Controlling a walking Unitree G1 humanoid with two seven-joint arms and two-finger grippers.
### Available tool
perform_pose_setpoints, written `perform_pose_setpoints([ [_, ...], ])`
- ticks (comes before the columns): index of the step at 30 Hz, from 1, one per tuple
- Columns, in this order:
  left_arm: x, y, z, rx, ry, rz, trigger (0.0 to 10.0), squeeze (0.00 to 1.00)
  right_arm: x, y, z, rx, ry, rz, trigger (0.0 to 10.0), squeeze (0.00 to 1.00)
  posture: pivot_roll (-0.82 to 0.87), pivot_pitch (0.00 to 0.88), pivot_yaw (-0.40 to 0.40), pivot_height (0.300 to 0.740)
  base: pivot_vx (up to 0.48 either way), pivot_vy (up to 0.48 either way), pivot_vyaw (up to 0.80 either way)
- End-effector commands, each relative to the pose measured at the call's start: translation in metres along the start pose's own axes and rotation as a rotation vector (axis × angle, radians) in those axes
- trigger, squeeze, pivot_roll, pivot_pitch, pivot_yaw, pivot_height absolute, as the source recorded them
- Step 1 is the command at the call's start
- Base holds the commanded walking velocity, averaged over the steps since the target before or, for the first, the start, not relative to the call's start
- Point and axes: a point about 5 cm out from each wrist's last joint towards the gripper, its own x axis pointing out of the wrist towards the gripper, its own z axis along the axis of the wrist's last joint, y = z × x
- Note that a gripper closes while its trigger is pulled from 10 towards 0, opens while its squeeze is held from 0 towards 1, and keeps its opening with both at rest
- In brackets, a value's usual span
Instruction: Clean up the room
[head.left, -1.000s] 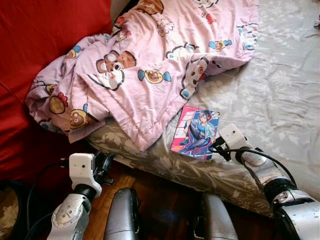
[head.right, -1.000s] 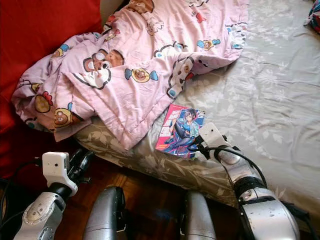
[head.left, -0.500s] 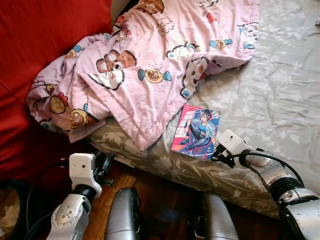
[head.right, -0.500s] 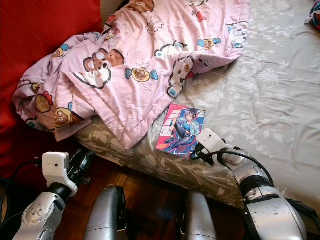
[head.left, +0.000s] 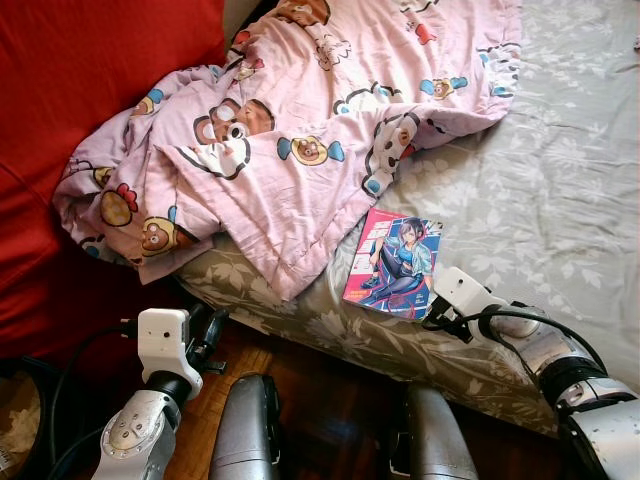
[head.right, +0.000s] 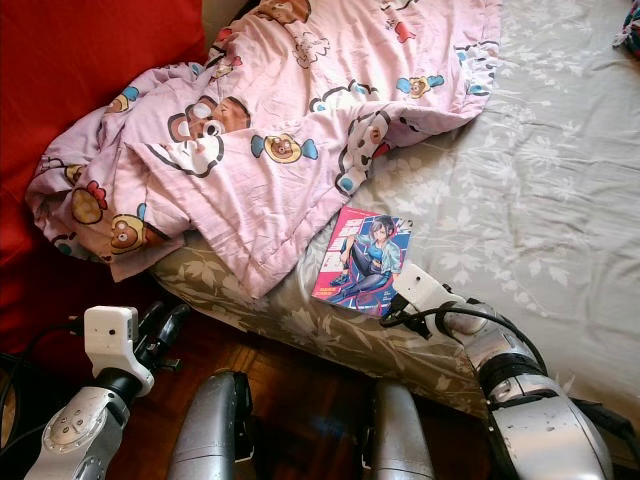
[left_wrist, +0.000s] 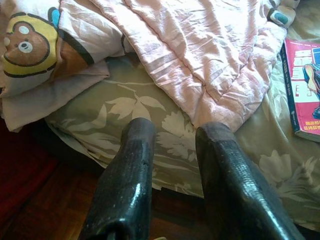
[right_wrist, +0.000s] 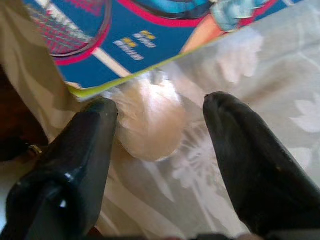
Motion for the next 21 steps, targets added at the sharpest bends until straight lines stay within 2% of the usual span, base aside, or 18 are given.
perform_pose_setpoints([
  [1,-0.0068,0.0032,-0.0025,0.021,0.031,0.008,10.0,0.00,0.0018,0.0125,-0.0143,0.008,0.054,0.037,10.0,0.00,0.14,0.348,0.039,0.602,0.000,0.000,0.00],
  [8,-0.0093,0.0043,-0.0022,0.024,0.036,0.010,10.0,0.00,0.0027,0.0167,-0.0198,0.020,0.071,0.015,9.8,0.00,0.15,0.354,0.044,0.602,0.000,0.000,0.00],
  [9,-0.0095,0.0044,-0.0022,0.024,0.038,0.011,10.0,0.00,0.0025,0.0154,-0.0197,0.026,0.069,0.002,4.8,0.00,0.15,0.355,0.044,0.602,0.000,0.000,0.00],
  [11,-0.0096,0.0044,-0.0022,0.025,0.039,0.010,10.0,0.00,0.0022,0.0140,-0.0191,0.028,0.066,-0.005,0.0,0.00,0.15,0.355,0.044,0.602,0.000,0.000,0.00],
  [21,-0.0058,0.0040,-0.0027,0.024,0.037,0.011,10.0,0.00,0.0020,0.0115,-0.0175,0.013,0.067,-0.021,0.0,0.00,0.14,0.342,0.041,0.602,0.000,0.000,0.00],
])
